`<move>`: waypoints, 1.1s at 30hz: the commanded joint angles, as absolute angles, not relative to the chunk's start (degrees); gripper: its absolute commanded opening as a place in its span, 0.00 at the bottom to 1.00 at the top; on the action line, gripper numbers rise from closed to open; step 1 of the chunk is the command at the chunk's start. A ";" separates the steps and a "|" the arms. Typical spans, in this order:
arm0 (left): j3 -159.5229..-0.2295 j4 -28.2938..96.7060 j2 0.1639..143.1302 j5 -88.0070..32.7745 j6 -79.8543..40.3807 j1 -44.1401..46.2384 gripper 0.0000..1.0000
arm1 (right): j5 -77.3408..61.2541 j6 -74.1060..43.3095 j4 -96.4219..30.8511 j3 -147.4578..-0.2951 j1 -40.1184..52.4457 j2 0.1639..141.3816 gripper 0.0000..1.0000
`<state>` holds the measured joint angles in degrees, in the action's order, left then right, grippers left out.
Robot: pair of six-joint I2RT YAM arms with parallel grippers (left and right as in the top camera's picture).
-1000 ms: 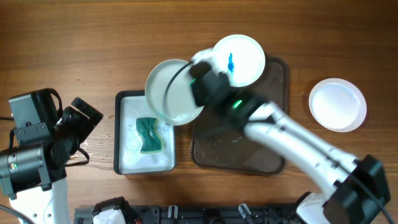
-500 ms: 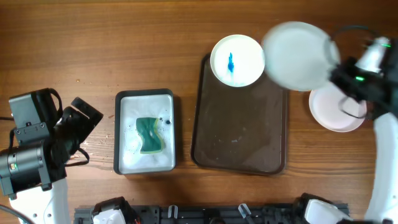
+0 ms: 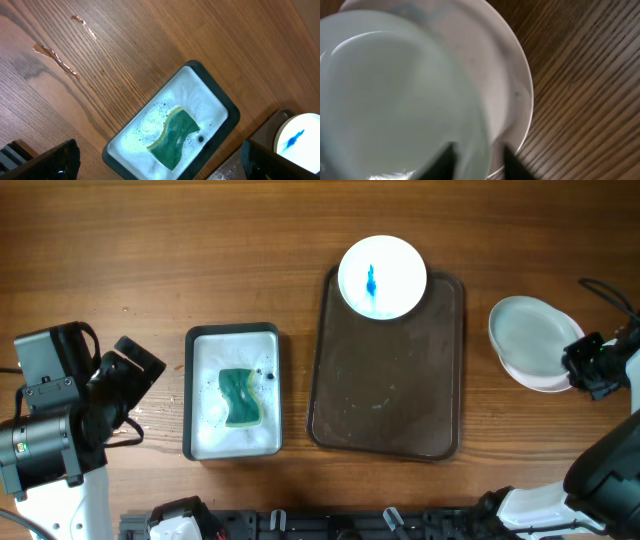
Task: Clean dirty plates on tray and stack at the side
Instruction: 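Move the rinsed plate right and stack it on the cleaned plate, then grasp the last blue-stained plate rim with the right gripper and tilt it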
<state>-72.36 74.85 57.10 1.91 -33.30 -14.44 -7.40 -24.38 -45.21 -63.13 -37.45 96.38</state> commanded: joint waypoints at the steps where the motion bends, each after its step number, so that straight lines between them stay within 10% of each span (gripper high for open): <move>1: -73.10 74.85 57.10 2.68 -33.01 -14.96 1.00 | -8.03 -24.16 -47.00 -65.54 -37.08 92.68 0.53; 14: -73.10 74.87 57.10 2.68 -32.99 -14.96 1.00 | -16.56 -16.47 -45.34 -75.90 -6.15 70.85 0.48; 25: -73.10 74.87 57.10 2.68 -32.99 -14.96 1.00 | -4.80 -4.47 -27.29 -75.90 7.49 101.14 0.58; 33: -73.10 74.87 57.10 2.68 -32.99 -14.96 1.00 | -1.96 -7.44 -17.74 -75.90 7.46 117.12 0.47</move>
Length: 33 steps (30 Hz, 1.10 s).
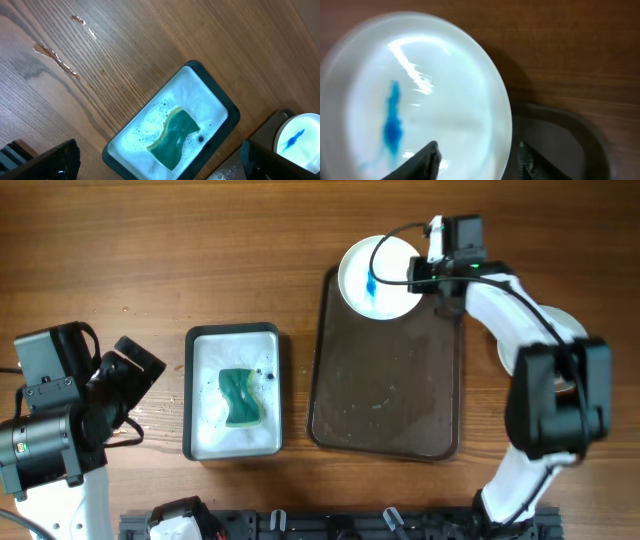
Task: Clean dirty plates on tray and stack at the side
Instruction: 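Grasp the last blue-stained plate rim with the right gripper and tilt it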
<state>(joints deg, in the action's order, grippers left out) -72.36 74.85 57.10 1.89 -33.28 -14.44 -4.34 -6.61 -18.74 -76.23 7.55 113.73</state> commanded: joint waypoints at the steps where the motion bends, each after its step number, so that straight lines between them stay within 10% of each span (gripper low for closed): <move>1: -73.10 74.87 57.10 2.68 -32.99 -14.96 1.00 | -1.13 -8.23 -17.65 -75.90 7.44 117.78 0.41; 5: -73.10 74.85 57.10 2.68 -32.99 -14.96 1.00 | -0.38 -9.43 -18.06 -75.90 7.42 117.27 0.05; 24: -73.10 74.87 57.10 2.68 -32.99 -14.96 1.00 | -1.89 -25.50 -60.42 -70.83 7.66 75.02 0.04; 33: -73.10 74.83 57.10 0.64 -33.47 -14.96 1.00 | -13.39 -34.59 -33.39 -40.36 7.66 75.72 0.04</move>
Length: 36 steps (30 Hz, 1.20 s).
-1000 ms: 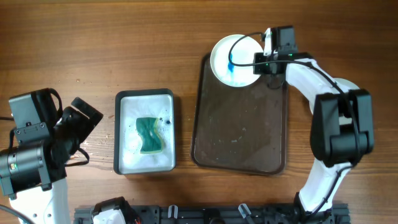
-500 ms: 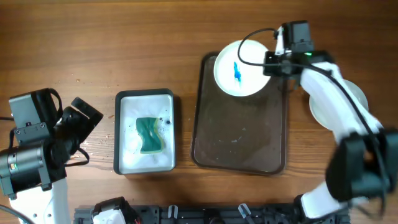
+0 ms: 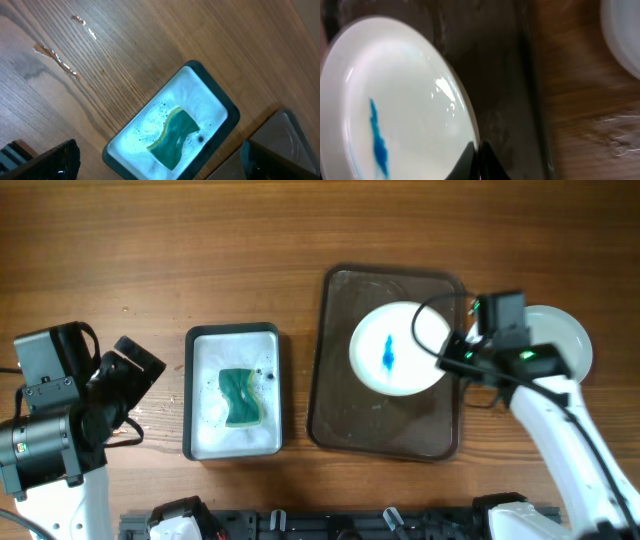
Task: Clean dirty plates on tray and stack at the side
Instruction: 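Grasp the last blue-stained plate rim with the right gripper and tilt it, then dip the sponge in the basin water with the left gripper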
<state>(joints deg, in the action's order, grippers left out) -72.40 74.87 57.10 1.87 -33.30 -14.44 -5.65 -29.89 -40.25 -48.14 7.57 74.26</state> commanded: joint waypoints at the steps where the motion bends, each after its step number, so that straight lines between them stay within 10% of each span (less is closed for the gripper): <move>1: -73.10 74.83 57.10 -0.71 -33.45 -14.96 1.00 | -13.37 -35.11 -31.46 -38.87 7.66 76.25 0.04; 5: -73.10 74.98 57.12 -7.92 -33.41 -14.94 1.00 | -13.39 -34.46 -29.12 -37.43 7.66 76.71 0.09; 8: -73.08 75.50 57.91 -13.28 -31.73 -13.82 0.94 | -13.34 -29.91 -29.74 -38.41 7.66 76.05 0.43; 15: -68.60 75.00 63.81 -11.22 -28.93 -1.06 0.72 | -12.78 -21.34 -40.84 -48.60 7.66 69.54 0.41; 19: -60.31 67.94 68.47 -6.50 -29.30 6.11 0.89 | -13.61 -20.56 -43.05 -50.37 7.66 64.93 0.38; 36: -47.35 46.85 98.32 -5.26 -36.71 14.52 0.04 | -13.61 -20.99 -45.89 -50.35 7.66 63.42 0.38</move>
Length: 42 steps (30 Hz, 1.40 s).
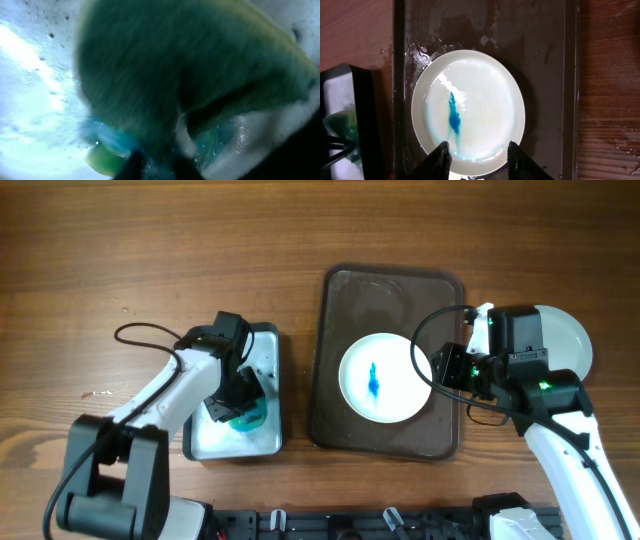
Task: Clean dirty plates on tray and stack at the side
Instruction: 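Dip the sponge in the basin water with the left gripper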
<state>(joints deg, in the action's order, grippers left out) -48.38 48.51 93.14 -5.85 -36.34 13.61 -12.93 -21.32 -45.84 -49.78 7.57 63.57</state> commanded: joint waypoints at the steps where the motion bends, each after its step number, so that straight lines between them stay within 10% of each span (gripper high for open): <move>1: -47.37 46.96 98.72 -5.28 -36.58 14.50 0.04 | -13.58 -20.99 -45.93 -50.35 7.66 63.42 0.38; 7: -52.99 55.42 95.15 -5.21 -36.03 12.53 0.07 | -13.58 -20.97 -46.04 -50.35 7.66 63.42 0.37; 11: -55.68 57.65 90.89 -3.16 -33.28 10.96 0.44 | -13.58 -20.97 -46.11 -50.35 7.66 63.42 0.38; 15: -55.07 54.06 90.78 3.95 -33.32 10.79 0.49 | -13.58 -20.97 -46.13 -50.35 7.66 63.42 0.38; 22: -46.61 38.44 93.91 4.56 -33.28 10.81 0.32 | -13.58 -21.02 -46.13 -50.35 7.66 63.42 0.38; 25: -43.81 33.95 95.53 4.51 -33.23 10.79 0.04 | -13.58 -20.99 -46.13 -50.35 7.66 63.42 0.38; 29: -46.54 38.65 94.43 4.34 -33.26 10.68 0.04 | -13.58 -20.97 -46.24 -50.35 7.66 63.42 0.38; 36: -59.51 57.12 90.06 3.46 -33.23 10.70 0.59 | -13.58 -20.99 -46.61 -50.35 7.66 63.42 0.38; 42: -59.11 63.29 88.97 1.26 -33.26 10.74 0.64 | -13.56 -20.97 -47.00 -50.35 7.66 63.42 0.39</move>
<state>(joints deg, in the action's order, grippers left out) -59.77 61.54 89.45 3.05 -33.32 11.07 -13.08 -21.32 -46.85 -49.78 7.57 63.57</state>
